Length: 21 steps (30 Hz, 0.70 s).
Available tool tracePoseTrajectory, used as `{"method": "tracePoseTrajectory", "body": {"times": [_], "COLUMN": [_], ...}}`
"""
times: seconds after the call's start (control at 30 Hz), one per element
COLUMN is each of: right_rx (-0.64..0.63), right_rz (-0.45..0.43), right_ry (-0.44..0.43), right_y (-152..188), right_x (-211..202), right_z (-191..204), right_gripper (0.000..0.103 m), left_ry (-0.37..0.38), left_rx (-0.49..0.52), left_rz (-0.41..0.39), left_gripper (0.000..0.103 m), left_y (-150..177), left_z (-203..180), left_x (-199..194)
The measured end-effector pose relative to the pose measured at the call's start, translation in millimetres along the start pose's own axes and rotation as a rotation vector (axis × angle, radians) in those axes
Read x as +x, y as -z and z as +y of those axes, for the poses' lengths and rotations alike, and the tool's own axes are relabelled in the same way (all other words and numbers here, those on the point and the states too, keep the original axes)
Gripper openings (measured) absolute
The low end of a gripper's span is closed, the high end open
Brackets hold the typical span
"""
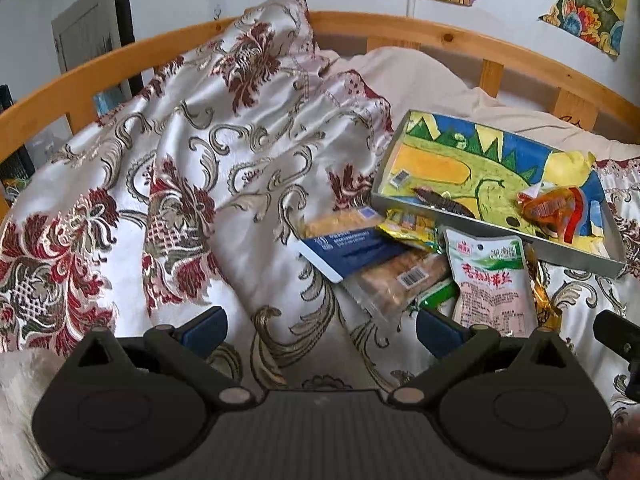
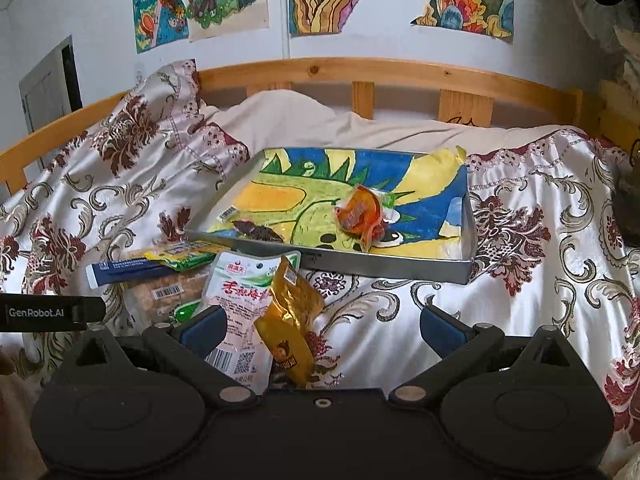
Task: Organize snacks
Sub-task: 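Withdraw both tools from the tray back toward the snack pile, then grasp the gold packet with the right tool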
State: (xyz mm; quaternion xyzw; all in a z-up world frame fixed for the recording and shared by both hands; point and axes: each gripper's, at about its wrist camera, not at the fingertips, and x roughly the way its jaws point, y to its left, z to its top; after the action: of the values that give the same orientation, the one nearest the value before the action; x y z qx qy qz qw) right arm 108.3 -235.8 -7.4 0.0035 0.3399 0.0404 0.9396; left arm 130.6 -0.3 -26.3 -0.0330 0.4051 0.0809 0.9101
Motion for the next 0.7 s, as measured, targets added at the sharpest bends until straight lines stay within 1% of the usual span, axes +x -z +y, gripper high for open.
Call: {"method": "tracePoseTrajectory", "body": {"times": [0.1, 0.27, 0.4, 0.7], "right_rx": [-0.006, -0.014, -0.013, -0.015], "right_rz": [0.009, 0.029, 0.045, 0.068], "right_ry": [0.002, 0.013, 0.020, 0.023], "right_y": [0, 1, 1, 3], "right_x": [1, 4, 7, 11], "right_z": [1, 1, 0, 0], "right_gripper": [0.102, 0.102, 0.102, 0.102], "left_ry": [0.008, 0.057, 0.059, 0.063], "left_rx": [0.011, 0.046, 0.069, 0.073], "left_rz": [0.008, 0.036, 0.049, 0.066], "left_gripper": [0.102, 0.102, 0.102, 0.102], "left_y": [0, 1, 2, 2], "left_z": [-1, -6, -11, -10], "left_x": [1, 4, 7, 9]}}
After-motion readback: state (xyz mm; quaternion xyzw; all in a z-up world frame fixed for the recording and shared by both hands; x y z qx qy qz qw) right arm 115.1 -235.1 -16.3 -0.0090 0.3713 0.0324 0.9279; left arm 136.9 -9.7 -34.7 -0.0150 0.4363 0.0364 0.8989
